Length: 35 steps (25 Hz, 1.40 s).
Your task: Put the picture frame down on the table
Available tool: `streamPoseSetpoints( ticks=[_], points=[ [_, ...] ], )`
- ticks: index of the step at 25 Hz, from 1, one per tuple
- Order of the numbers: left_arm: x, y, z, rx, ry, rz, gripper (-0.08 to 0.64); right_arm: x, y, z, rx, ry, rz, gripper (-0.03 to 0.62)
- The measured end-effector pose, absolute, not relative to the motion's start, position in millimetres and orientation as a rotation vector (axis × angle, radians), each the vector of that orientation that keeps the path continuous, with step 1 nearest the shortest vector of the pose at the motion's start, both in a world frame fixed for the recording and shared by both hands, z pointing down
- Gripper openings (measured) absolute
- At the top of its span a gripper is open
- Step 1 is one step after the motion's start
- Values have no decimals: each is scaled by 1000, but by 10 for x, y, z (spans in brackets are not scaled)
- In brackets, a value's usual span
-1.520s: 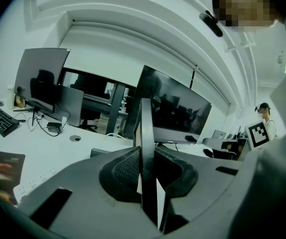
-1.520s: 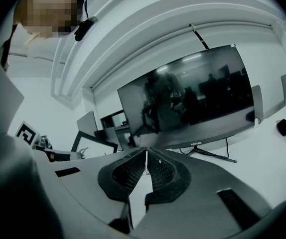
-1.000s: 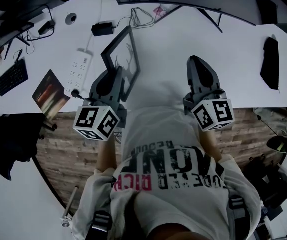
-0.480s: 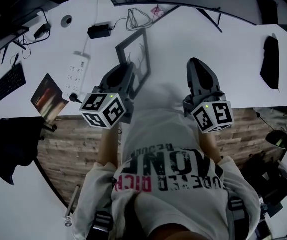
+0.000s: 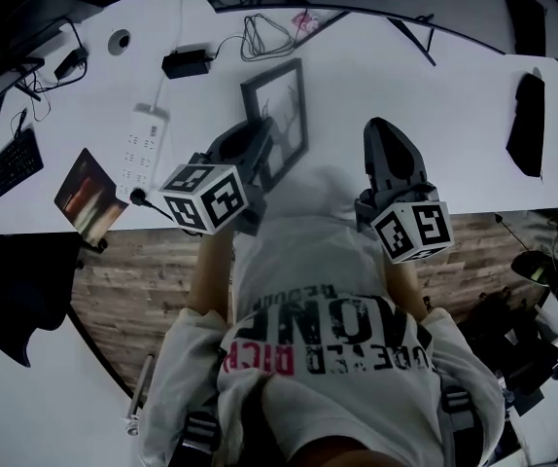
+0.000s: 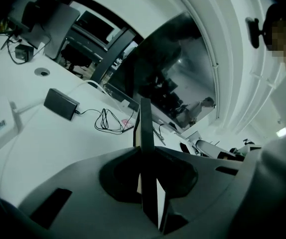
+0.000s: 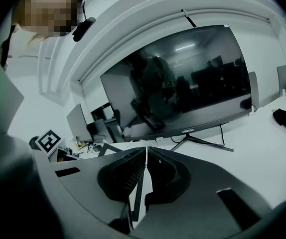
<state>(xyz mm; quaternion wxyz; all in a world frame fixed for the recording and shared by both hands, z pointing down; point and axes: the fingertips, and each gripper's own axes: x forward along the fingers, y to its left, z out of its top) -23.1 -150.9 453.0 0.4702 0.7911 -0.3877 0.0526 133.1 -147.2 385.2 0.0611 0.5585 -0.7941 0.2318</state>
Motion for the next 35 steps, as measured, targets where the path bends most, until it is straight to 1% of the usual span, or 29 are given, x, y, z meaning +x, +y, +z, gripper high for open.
streamPoseSetpoints(
  ticks=[15, 35],
  points=[
    [-48, -1647, 4859, 1793, -862, 111, 52, 1342, -1632, 4036, 1657, -2355, 764, 8],
    [-89, -1622, 5247, 1700, -919, 248, 55, 1323, -1660, 4088, 1648, -2347, 789, 8]
  ],
)
